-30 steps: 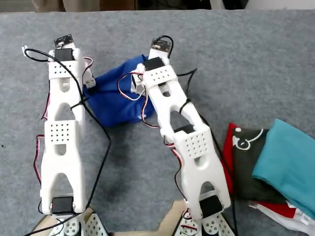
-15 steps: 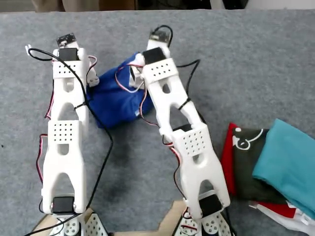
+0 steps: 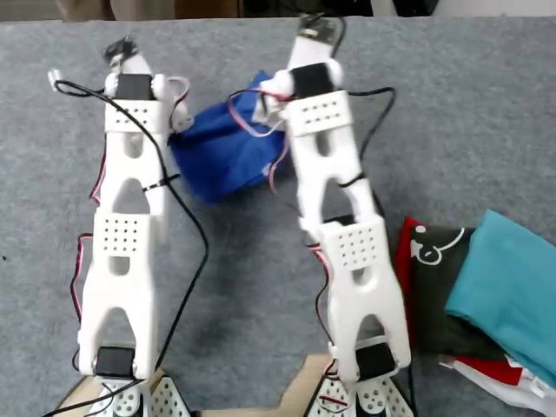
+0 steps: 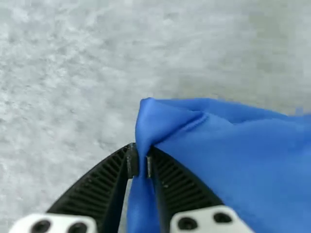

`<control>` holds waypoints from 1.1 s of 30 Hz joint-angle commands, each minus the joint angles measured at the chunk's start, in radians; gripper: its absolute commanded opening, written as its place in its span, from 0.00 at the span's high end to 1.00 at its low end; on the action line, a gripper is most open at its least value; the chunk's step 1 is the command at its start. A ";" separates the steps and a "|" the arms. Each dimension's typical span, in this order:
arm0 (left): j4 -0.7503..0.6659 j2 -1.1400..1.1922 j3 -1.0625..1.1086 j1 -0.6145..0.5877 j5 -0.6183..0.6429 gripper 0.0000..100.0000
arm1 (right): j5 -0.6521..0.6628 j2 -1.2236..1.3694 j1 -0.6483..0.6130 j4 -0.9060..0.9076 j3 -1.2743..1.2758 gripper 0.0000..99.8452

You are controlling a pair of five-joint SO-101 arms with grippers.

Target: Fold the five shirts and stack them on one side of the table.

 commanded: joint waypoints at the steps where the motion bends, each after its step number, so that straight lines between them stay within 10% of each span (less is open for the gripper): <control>1: 0.012 -0.150 -0.038 0.080 0.031 0.98 | 0.058 -0.183 0.090 0.023 -0.001 1.00; 12: 0.008 -0.358 -0.048 0.342 0.181 0.98 | 0.186 -0.774 0.329 0.021 0.564 1.00; 33: -0.404 -0.456 0.118 0.984 0.181 0.98 | 0.353 -1.561 1.277 -0.176 1.405 1.00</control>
